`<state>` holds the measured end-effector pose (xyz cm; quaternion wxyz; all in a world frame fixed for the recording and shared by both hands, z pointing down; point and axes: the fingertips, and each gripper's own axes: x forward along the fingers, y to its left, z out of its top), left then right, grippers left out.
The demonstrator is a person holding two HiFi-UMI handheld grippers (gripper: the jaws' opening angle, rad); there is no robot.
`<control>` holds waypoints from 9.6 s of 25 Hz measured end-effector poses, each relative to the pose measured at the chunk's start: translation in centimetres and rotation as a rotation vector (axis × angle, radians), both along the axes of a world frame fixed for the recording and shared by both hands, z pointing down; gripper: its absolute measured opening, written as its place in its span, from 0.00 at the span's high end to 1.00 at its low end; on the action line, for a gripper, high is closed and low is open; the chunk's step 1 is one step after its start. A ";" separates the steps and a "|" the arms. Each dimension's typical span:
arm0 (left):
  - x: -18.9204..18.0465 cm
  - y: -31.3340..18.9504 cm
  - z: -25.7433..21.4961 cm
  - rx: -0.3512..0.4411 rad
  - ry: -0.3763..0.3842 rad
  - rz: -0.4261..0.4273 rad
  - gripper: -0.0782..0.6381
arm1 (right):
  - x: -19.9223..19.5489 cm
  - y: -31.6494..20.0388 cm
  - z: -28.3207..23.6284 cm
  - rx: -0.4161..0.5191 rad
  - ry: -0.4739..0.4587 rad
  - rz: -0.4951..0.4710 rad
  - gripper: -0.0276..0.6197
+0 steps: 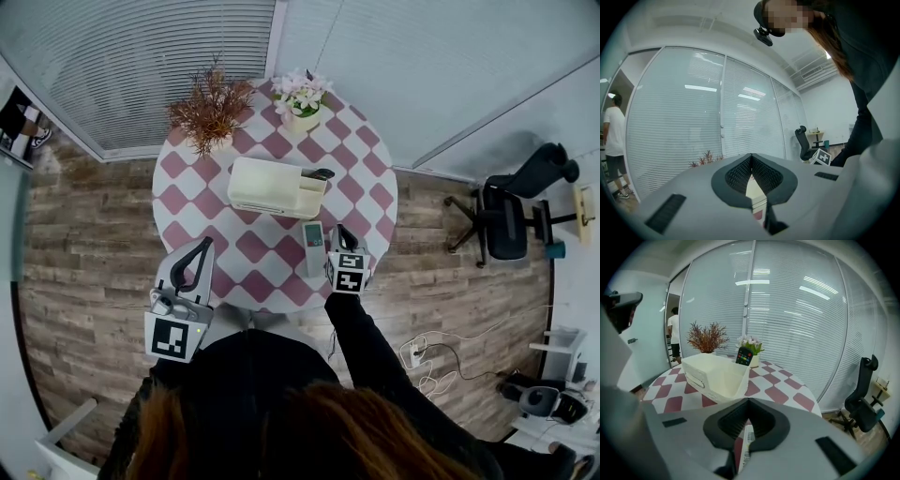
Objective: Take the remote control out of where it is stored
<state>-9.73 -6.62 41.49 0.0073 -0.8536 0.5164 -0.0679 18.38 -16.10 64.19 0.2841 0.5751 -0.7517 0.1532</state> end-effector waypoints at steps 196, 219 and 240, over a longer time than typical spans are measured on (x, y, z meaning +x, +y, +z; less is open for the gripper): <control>4.7 -3.9 -2.4 0.108 -0.071 0.118 0.88 | -5.3 -11.9 -3.3 0.059 -0.302 0.167 0.59; 4.0 -3.6 -2.0 0.091 -0.070 0.113 0.88 | -6.3 -12.4 -5.6 0.148 -0.246 0.101 0.63; 3.3 -3.2 -1.9 0.081 -0.035 0.111 0.88 | -7.0 -10.7 -12.6 0.288 -0.190 0.038 0.64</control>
